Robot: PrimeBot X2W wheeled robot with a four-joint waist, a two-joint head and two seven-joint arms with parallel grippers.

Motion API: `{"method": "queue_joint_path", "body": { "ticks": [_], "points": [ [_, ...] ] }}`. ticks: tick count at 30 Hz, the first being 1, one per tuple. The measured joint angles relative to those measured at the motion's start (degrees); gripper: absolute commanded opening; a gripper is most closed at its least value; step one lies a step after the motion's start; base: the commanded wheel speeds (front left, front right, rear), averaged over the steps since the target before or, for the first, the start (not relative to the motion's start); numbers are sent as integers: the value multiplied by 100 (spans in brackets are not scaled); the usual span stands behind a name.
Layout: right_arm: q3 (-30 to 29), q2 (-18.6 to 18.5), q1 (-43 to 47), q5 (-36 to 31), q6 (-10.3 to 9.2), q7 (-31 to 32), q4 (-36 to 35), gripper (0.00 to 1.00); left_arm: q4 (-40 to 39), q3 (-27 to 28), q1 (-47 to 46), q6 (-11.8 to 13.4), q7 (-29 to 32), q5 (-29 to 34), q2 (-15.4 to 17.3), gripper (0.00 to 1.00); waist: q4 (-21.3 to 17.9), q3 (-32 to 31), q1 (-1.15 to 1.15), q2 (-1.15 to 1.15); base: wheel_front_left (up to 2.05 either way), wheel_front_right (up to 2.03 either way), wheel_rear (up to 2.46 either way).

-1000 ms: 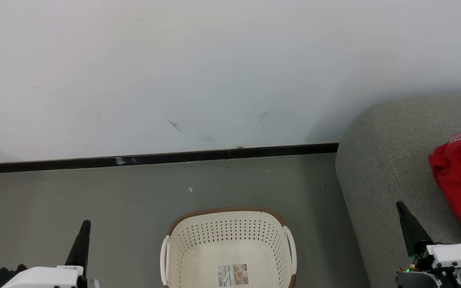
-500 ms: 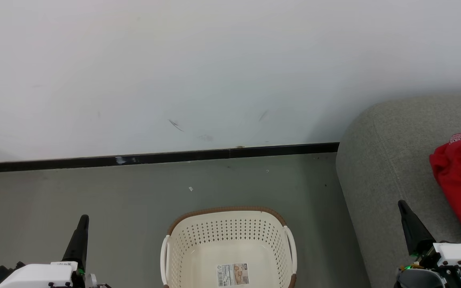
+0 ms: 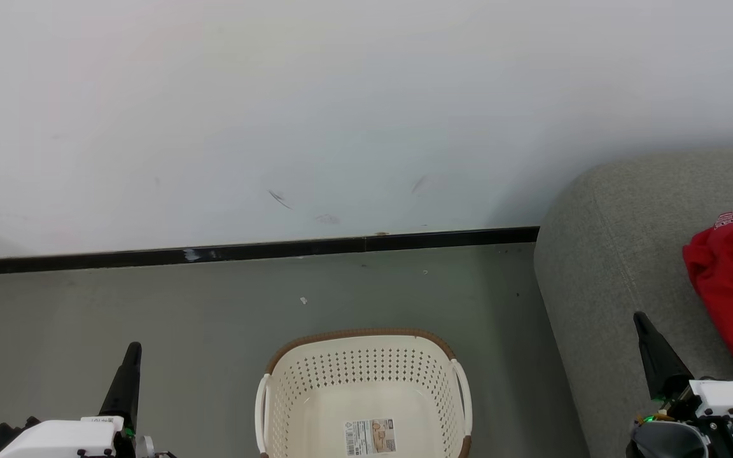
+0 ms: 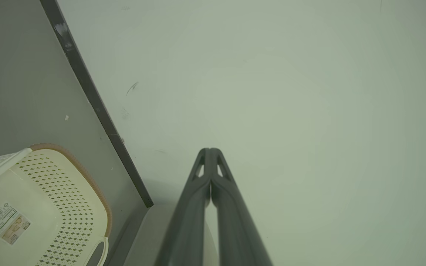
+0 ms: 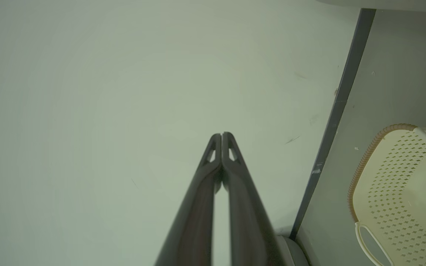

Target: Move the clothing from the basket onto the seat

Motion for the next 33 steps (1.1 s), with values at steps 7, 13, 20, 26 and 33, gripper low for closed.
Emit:
{"method": "queue_joint_path", "body": {
  "ticks": [7,13,20,26,33],
  "points": [
    [1,-1,0,0,0,0,4,0,7,0,0,-1,0,0,0,0,0,0,0,0,0,0,0],
    [1,-1,-1,0,0,0,8,0,16,0,0,-1,0,0,0,0,0,0,0,0,0,0,0],
    [1,-2,-1,1,0,0,11,0,21,0,0,-4,0,0,-1,0,-1,-1,-1,0,0,0,0],
    [1,-3,-1,1,0,0,13,0,23,0,0,-4,0,0,-1,0,-1,-1,-1,0,0,0,0],
    [1,-3,-1,1,0,0,15,0,25,0,0,-4,0,0,-1,0,-1,-1,0,0,0,0,0]
  ]
}}
